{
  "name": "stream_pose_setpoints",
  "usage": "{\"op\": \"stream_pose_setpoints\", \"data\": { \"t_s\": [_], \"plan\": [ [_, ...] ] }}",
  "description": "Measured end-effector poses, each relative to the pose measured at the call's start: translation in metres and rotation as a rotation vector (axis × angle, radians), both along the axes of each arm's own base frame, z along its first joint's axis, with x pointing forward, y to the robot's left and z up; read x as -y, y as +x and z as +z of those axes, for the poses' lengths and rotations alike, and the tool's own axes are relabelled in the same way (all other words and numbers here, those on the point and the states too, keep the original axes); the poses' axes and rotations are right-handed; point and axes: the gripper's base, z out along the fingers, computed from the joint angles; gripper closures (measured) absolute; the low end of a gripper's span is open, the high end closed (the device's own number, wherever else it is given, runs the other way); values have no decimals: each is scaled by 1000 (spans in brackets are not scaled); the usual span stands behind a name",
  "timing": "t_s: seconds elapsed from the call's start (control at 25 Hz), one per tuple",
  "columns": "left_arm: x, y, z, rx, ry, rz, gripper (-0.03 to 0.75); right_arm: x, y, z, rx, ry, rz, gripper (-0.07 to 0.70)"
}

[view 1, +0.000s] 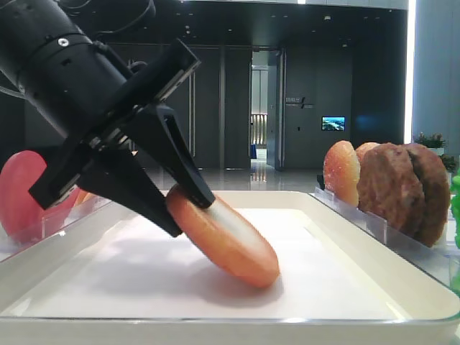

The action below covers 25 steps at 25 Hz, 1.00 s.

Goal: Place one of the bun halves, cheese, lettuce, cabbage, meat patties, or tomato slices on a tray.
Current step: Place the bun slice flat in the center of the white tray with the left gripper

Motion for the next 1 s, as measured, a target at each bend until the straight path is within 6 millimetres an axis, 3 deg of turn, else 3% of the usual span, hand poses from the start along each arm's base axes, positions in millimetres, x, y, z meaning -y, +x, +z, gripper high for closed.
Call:
{"op": "stream_pose_setpoints", "data": {
  "t_s": [0.36, 0.76, 1.0],
  "plan": [
    [-3, -3, -2, -59, 42, 11, 225, 0, 0, 0, 0, 0, 0, 142],
    [-9, -7, 2, -85, 111, 26, 196, 0, 0, 0, 0, 0, 0, 142],
    [-10, -3, 22, -54, 139, 19, 196, 0, 0, 0, 0, 0, 0, 142]
  ]
}}
